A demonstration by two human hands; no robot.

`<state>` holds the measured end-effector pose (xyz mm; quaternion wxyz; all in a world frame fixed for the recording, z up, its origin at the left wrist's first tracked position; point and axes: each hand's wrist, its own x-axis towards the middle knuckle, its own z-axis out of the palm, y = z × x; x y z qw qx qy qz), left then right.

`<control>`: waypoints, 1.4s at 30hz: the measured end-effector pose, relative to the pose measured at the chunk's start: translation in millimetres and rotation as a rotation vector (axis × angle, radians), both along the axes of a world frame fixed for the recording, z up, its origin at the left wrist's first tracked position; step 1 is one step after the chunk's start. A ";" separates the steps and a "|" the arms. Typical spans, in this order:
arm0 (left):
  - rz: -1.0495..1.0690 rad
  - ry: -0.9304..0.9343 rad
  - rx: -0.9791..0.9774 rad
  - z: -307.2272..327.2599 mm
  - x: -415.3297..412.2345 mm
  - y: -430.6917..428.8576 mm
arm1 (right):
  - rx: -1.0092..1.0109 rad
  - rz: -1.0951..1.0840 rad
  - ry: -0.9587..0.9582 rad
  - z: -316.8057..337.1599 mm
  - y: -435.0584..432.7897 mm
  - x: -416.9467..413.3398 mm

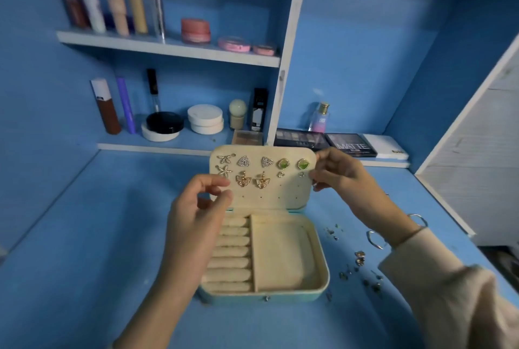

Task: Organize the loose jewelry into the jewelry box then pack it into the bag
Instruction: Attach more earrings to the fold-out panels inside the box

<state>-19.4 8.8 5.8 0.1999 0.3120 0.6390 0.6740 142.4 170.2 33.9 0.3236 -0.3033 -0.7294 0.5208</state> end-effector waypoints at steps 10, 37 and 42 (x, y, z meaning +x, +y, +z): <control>-0.033 0.192 -0.024 -33.0 -33.3 27.0 | -0.052 -0.076 -0.029 -5.7 -2.1 -3.1; -0.092 0.162 0.113 -37.3 -39.6 32.8 | 0.515 0.084 -0.820 -9.4 -50.2 115.4; -0.099 0.159 0.120 -37.1 -40.4 32.6 | 0.522 0.068 -0.837 -8.5 -49.2 119.0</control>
